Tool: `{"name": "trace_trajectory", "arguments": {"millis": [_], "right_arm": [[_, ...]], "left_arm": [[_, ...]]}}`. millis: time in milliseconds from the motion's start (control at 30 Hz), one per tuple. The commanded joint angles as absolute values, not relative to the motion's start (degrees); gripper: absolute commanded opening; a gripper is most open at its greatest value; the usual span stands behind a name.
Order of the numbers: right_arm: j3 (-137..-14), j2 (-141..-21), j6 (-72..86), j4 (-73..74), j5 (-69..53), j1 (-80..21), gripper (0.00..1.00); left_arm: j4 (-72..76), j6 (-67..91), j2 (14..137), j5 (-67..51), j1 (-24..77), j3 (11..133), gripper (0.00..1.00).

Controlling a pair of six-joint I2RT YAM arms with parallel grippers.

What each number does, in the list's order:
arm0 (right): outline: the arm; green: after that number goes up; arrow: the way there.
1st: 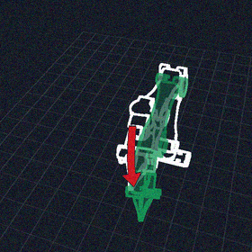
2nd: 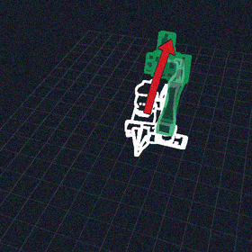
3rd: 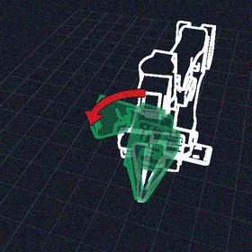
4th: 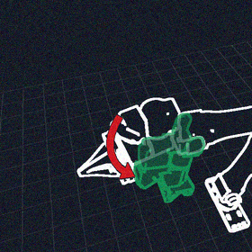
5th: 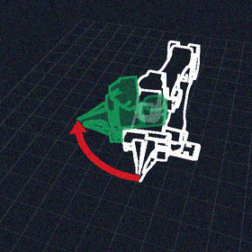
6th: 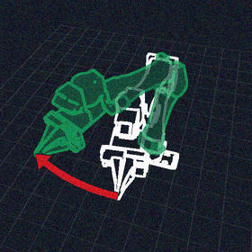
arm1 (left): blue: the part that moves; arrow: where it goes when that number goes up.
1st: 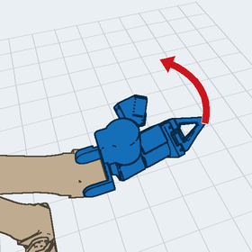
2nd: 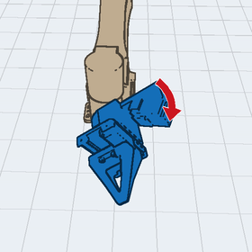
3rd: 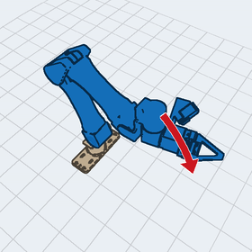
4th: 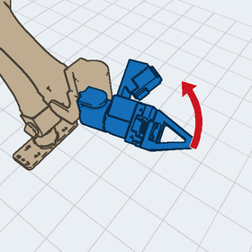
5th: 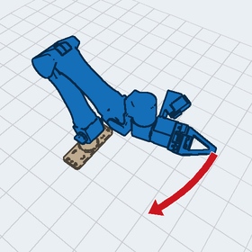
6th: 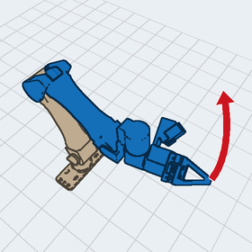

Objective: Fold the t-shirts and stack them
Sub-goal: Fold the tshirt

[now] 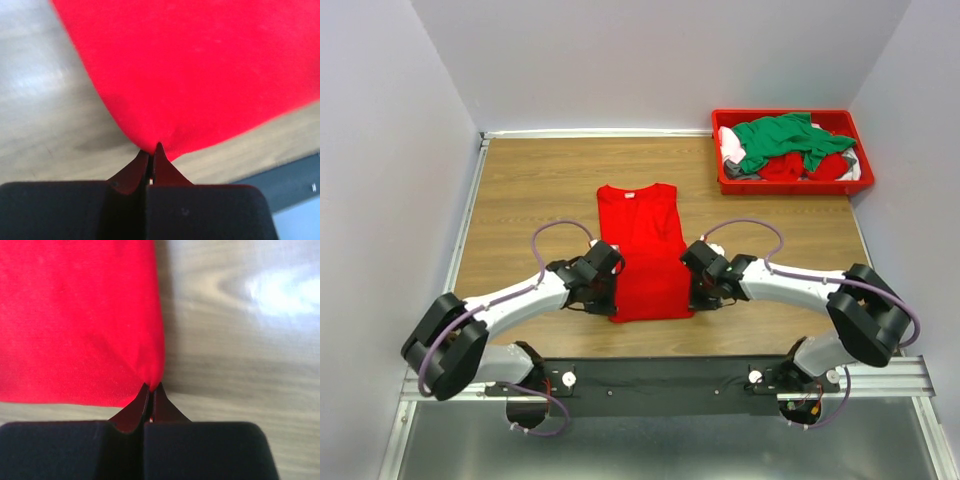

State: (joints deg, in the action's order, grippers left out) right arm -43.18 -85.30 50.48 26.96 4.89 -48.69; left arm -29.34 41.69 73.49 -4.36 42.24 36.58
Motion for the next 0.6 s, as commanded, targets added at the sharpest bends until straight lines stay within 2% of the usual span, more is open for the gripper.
{"name": "trace_trajectory", "arguments": {"millis": [0,133,267,367,467,567], "right_arm": [[-38.50,-83.87,48.34,43.12,2.82,-49.66,0.01],[-36.30,-69.75,48.43,51.92,-3.67,-50.18,0.01],[-39.36,-63.20,47.82,61.77,-5.71,-50.27,0.01],[-46.21,-62.75,46.93,66.35,-3.36,-50.19,0.01],[-56.05,-65.56,46.23,69.69,3.83,-50.19,0.01],[-64.40,-69.60,43.69,70.84,10.34,-50.10,0.01]], "left_arm": [[-36.29,43.66,67.52,-8.34,45.34,36.83,0.00],[-42.17,51.75,54.36,-11.77,52.88,33.94,0.00],[-45.69,58.69,47.66,-14.59,59.57,33.31,0.00],[-47.54,58.63,46.06,-13.98,60.29,36.29,0.00],[-49.39,56.00,47.80,-9.42,59.77,45.84,0.00],[-49.40,51.44,50.53,-5.46,55.30,50.61,0.00]]}}
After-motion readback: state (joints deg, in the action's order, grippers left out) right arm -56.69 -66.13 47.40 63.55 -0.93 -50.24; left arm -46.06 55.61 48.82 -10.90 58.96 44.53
